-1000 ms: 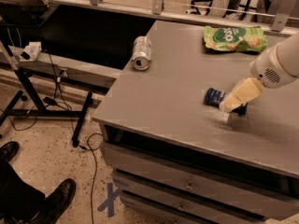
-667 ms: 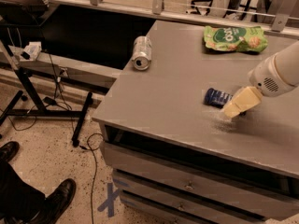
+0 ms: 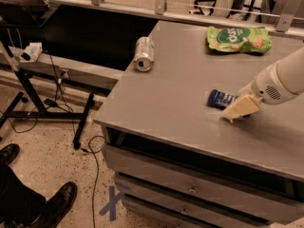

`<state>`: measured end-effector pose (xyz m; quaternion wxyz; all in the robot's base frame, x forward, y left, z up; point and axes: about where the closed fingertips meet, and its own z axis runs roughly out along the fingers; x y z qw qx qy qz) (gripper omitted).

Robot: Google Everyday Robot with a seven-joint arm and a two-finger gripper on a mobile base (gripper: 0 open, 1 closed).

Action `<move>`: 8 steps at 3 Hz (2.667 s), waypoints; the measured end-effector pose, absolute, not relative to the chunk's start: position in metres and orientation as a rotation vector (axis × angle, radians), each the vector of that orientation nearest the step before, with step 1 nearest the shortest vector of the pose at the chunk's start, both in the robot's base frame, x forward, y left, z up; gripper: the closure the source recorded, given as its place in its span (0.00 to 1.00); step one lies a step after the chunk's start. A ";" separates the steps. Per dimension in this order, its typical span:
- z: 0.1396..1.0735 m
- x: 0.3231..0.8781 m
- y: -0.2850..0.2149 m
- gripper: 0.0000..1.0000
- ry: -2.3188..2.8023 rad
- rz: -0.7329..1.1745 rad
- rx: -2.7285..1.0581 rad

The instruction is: Move rxbar blueberry near green rice chip bag

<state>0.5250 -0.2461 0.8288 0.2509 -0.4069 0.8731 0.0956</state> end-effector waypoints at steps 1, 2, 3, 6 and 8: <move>0.838 0.531 -0.243 0.64 2.357 0.252 -1.115; 0.849 0.541 -0.235 0.87 2.333 0.251 -1.133; 0.856 0.550 -0.228 1.00 2.316 0.254 -1.148; 0.872 0.544 -0.213 0.59 2.332 0.319 -1.091; 0.853 0.520 -0.192 0.13 2.354 0.412 -1.056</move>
Offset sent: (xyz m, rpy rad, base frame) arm 0.0293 0.0174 0.0353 0.0065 -0.0566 0.0427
